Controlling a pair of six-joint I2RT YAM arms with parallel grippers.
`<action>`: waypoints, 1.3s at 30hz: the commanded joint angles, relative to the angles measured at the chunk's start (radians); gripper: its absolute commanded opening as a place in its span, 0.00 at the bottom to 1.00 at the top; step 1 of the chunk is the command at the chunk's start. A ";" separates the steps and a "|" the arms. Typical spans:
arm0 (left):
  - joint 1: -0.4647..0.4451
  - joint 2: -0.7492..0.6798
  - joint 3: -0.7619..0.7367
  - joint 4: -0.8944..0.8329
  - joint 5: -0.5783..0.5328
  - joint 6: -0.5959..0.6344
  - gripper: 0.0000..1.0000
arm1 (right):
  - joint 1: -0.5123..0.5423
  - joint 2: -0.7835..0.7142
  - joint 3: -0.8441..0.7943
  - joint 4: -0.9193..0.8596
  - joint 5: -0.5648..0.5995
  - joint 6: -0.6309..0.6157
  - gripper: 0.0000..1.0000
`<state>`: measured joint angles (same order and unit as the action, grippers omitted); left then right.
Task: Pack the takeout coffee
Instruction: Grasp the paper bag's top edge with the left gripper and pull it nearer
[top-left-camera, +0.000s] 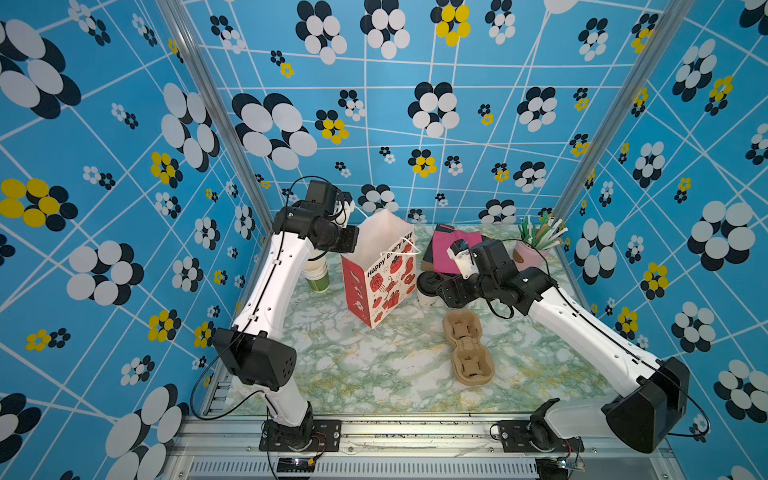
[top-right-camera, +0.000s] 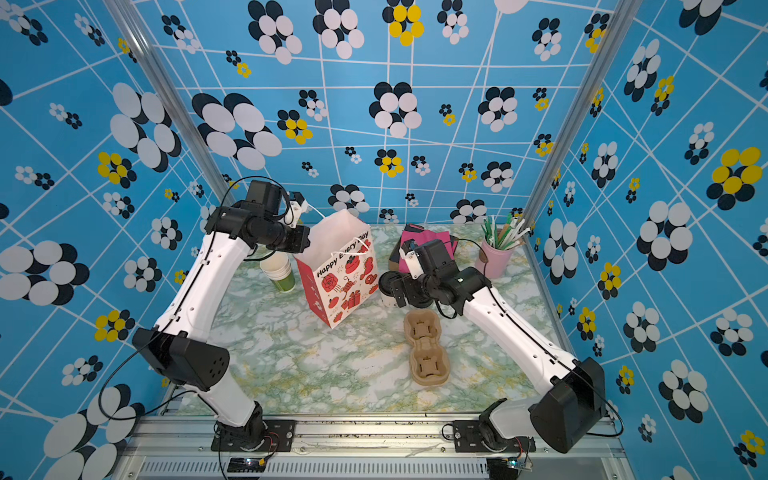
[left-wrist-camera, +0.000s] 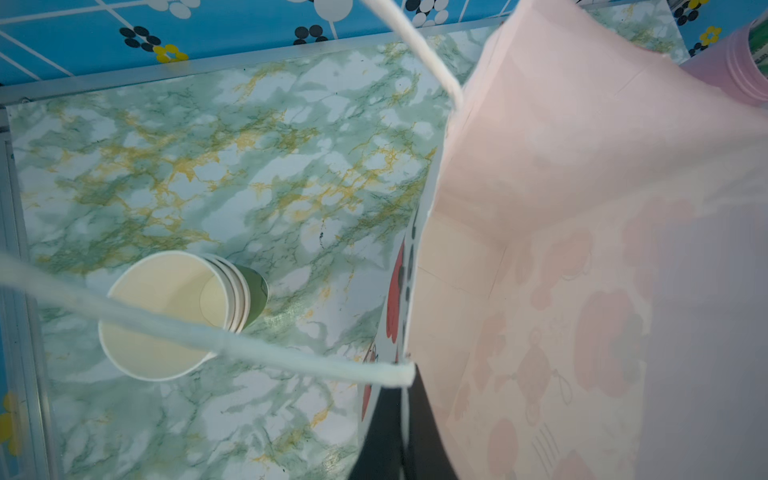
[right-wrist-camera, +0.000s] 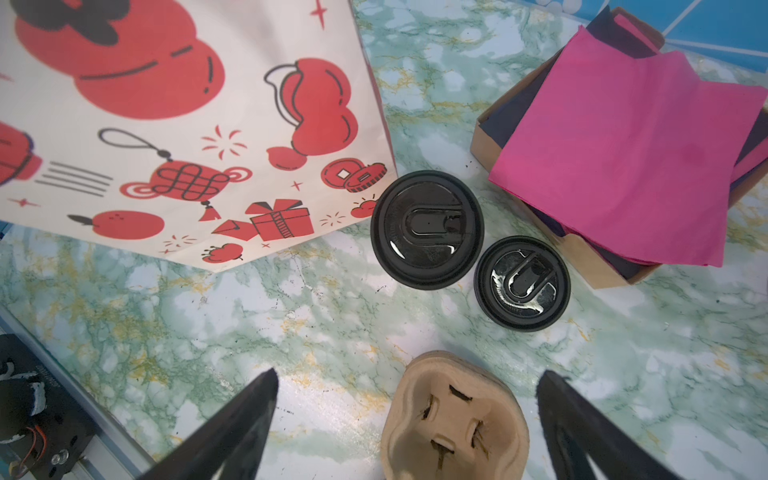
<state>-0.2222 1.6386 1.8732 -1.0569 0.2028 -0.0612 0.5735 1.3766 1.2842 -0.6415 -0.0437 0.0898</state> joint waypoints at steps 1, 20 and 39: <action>0.001 -0.151 -0.148 0.153 0.014 -0.036 0.00 | 0.003 -0.033 -0.015 0.009 -0.013 -0.008 0.99; 0.014 -0.420 -0.465 0.160 0.033 0.212 0.02 | 0.003 -0.017 0.053 0.028 -0.100 0.003 0.99; 0.043 -0.435 -0.318 0.153 -0.003 0.094 0.94 | 0.003 0.081 0.145 0.075 -0.171 0.002 0.99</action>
<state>-0.1833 1.2423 1.5017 -0.9089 0.1871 0.0921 0.5735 1.4528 1.4036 -0.5861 -0.2054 0.0937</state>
